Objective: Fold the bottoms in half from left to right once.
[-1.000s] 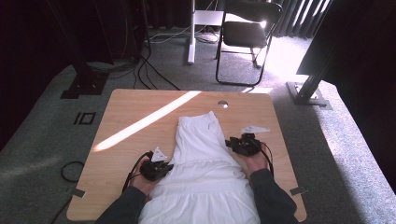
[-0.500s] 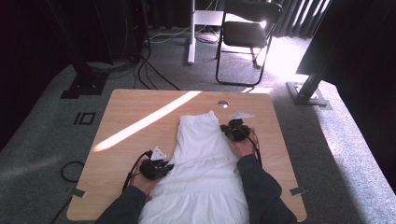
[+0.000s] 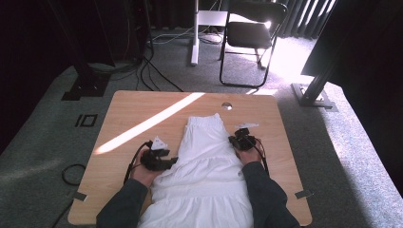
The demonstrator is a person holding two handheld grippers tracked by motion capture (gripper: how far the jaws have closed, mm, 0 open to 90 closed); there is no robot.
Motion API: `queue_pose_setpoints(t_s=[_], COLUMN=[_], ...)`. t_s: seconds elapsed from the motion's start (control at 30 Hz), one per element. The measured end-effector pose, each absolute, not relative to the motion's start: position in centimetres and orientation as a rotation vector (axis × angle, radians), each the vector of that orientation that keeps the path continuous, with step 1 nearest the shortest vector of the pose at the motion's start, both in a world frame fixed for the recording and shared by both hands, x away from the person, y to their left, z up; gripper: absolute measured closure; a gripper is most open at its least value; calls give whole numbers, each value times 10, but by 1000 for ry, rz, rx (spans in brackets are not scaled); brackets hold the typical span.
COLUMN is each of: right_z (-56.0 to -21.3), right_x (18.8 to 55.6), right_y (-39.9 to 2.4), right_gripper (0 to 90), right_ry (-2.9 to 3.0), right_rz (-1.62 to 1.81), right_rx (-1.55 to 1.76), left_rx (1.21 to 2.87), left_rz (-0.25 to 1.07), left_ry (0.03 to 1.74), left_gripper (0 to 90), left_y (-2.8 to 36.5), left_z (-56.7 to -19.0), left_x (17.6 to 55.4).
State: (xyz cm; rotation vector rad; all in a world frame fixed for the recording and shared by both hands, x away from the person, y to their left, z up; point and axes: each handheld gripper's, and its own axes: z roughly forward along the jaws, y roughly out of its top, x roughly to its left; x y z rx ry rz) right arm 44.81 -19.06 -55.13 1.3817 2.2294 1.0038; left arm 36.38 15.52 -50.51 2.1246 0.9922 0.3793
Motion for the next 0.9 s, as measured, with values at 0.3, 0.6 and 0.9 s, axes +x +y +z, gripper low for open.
queue_pose_setpoints(t_s=[0.3,0.6,0.9], right_z=[-552,-550,-518], right_x=[447,423,422], right_y=[-189,-186,-190], right_gripper=[884,886,522], right_ry=[2215,2275,2192], right_rz=[1000,981,1212], right_rx=[1384,1363,1355], left_rx=[2165,2159,2176], left_rz=[418,395,425], left_ry=[1060,978,958], left_gripper=[493,817,753], left_y=[102,103,105], left_z=[-525,-550,-550], left_x=[431,398,382])
